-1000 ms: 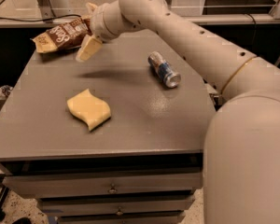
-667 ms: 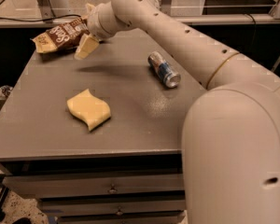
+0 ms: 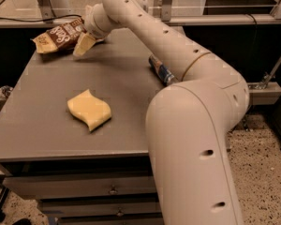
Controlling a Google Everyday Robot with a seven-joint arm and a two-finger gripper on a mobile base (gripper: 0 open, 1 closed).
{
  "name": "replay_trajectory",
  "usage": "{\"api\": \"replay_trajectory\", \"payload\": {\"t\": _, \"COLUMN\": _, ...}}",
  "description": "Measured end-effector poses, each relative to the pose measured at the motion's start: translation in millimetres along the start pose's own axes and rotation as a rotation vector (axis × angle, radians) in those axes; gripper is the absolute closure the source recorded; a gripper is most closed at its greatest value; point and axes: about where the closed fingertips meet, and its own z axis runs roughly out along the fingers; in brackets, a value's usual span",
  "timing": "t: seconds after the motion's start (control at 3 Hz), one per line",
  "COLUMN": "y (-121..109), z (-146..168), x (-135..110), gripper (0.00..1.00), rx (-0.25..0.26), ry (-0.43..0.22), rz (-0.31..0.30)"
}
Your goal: Move brown chip bag near sponge
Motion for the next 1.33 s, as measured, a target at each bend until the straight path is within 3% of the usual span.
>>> {"api": "replay_trajectory", "payload": {"t": 0.67, "y": -2.8, "z": 22.7, "x": 7.4, "gripper": 0.41, "rx": -0.020, "ry": 0.016, "rz": 0.039}}
{"api": "replay_trajectory", "payload": {"t": 1.33, "y": 1.2, "z": 23.3, "x": 10.3, "gripper": 0.87, "rx": -0.033, "ry": 0.012, "rz": 0.057}}
